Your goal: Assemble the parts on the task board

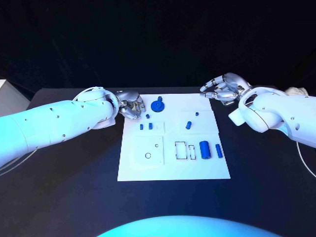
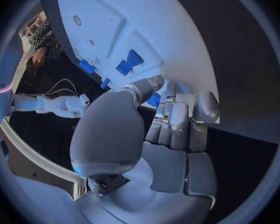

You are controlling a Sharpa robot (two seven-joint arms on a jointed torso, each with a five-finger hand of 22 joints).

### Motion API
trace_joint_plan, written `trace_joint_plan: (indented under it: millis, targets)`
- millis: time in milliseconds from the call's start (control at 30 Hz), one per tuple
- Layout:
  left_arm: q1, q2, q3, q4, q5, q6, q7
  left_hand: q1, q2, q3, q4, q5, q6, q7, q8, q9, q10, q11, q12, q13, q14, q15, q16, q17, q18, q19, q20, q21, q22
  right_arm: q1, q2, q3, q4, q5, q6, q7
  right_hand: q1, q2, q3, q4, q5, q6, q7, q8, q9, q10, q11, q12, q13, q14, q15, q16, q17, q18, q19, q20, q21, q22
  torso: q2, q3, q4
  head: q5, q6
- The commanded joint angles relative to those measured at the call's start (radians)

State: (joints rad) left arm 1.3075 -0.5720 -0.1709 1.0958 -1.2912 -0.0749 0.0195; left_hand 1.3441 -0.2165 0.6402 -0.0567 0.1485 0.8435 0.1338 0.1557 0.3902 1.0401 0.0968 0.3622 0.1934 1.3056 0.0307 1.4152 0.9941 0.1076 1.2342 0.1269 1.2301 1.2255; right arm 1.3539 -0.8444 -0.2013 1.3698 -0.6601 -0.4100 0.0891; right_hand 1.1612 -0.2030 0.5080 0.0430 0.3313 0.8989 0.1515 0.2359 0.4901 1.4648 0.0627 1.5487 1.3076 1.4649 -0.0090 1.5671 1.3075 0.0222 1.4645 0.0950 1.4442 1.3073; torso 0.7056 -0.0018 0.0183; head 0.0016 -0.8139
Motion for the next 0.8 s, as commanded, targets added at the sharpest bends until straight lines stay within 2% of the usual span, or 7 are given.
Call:
trace_joint_plan:
  millis: [33,233,333,467,600,733,800]
  targets:
    - [-0.002,-0.006,-0.001,-0.007,0.001,0.021,-0.012,0.003,-0.006,0.002,0.003,0.006,-0.006,0.000,-0.003,-0.001,-0.011,0.001,-0.009,-0.002,-0.013,-0.001,-0.009,-0.009,0.004,-0.013,0.000,-0.012,-0.006,0.000,0.000,0.000,-0.005,-0.021,0.018,0.007,0.011,-0.003,0.003,-0.002,0.001,-0.003,0.000,-0.009,0.004,0.050,0.004,-0.049,0.190,0.106,0.004,0.003,0.262,0.023,0.022,0.002,-0.063,0.159,0.000,-0.0011,0.0005,-0.002,0.003]
    - [-0.006,-0.036,0.031,-0.007,0.119,-0.055,0.072,0.048,0.015,0.031,-0.029,0.004,0.059,0.027,0.032,0.013,-0.005,0.002,0.010,0.014,-0.076,-0.001,-0.044,-0.102,0.018,-0.062,0.001,-0.053,-0.043,-0.002,0.001,0.000,-0.011,-0.130,0.009,0.021,0.055,0.000,0.037,-0.031,-0.043,0.001,0.000,-0.019,0.022,-0.142,0.000,-0.318,-0.055,-0.008,-0.005,-0.319,0.014,0.099,-0.136,-0.004,-0.482,-0.079,-0.001,-0.0018,-0.0014,-0.009,0.012]
    - [-0.012,-0.065,0.058,0.010,0.291,-0.105,0.154,0.067,0.030,0.039,-0.051,0.005,0.095,0.030,0.056,0.022,0.001,0.001,0.050,0.038,-0.174,-0.005,-0.120,-0.243,0.051,-0.188,-0.007,-0.158,-0.138,-0.004,0.001,0.000,-0.013,-0.184,0.003,0.032,0.076,-0.005,0.058,-0.047,-0.052,0.004,0.002,-0.024,0.027,-0.271,0.002,-0.498,-0.209,-0.088,-0.001,-0.519,-0.132,0.136,-0.221,-0.002,-0.735,-0.232,-0.002,-0.0014,-0.0007,-0.023,0.019]
    - [-0.016,-0.117,0.082,0.057,0.571,-0.112,0.249,0.051,0.048,0.014,-0.048,0.004,0.089,0.028,0.059,0.023,0.000,-0.008,0.116,0.075,-0.162,-0.012,-0.134,-0.244,0.053,-0.199,-0.010,-0.172,-0.146,-0.009,0.001,0.000,-0.019,-0.240,0.011,0.050,0.091,-0.016,0.076,-0.060,-0.060,-0.005,-0.002,-0.034,0.032,-0.482,0.006,-0.761,-0.428,-0.249,0.007,-0.814,-0.336,0.159,-0.305,0.004,-0.943,-0.356,-0.005,-0.0017,0.0004,-0.043,0.026]
    - [-0.017,-0.185,0.095,0.128,0.801,-0.070,0.313,0.033,0.054,-0.005,-0.036,0.005,0.083,0.029,0.060,0.023,-0.026,-0.007,0.139,0.088,-0.184,-0.009,-0.162,-0.286,0.059,-0.224,-0.008,-0.215,-0.181,-0.013,-0.001,0.000,-0.024,-0.286,0.022,0.058,0.104,-0.017,0.100,-0.068,-0.069,-0.020,0.005,-0.032,0.048,-0.567,0.023,-1.010,-0.661,-0.230,0.017,-0.775,-0.348,0.156,-0.283,0.011,-0.926,-0.341,-0.009,-0.0023,0.0028,-0.057,0.033]
    - [-0.018,-0.253,0.100,0.207,0.942,-0.026,0.339,0.000,0.047,-0.040,-0.014,0.005,0.076,0.029,0.062,0.025,-0.055,-0.003,0.151,0.095,-0.171,-0.005,-0.158,-0.273,0.056,-0.210,-0.003,-0.229,-0.189,-0.019,-0.003,0.000,-0.021,-0.423,0.017,0.042,0.136,-0.006,0.137,-0.097,-0.109,0.033,-0.006,-0.041,0.053,-0.432,0.012,-1.163,-0.873,-0.014,-0.002,-0.418,-0.126,0.082,-0.060,-0.008,-0.438,-0.053,-0.010,-0.0033,0.0048,-0.065,0.037]
    - [-0.018,-0.273,0.101,0.232,0.974,-0.009,0.346,-0.017,0.038,-0.056,-0.002,0.005,0.071,0.030,0.063,0.026,-0.070,0.001,0.149,0.094,-0.170,-0.001,-0.158,-0.272,0.055,-0.206,0.000,-0.239,-0.197,-0.021,-0.003,0.000,-0.018,-0.489,0.010,0.031,0.139,-0.007,0.143,-0.103,-0.110,0.045,-0.008,-0.045,0.054,-0.407,0.009,-1.191,-0.906,0.014,-0.003,-0.359,-0.079,0.069,-0.032,-0.011,-0.359,-0.006,-0.009,-0.0039,0.0041,-0.068,0.040]
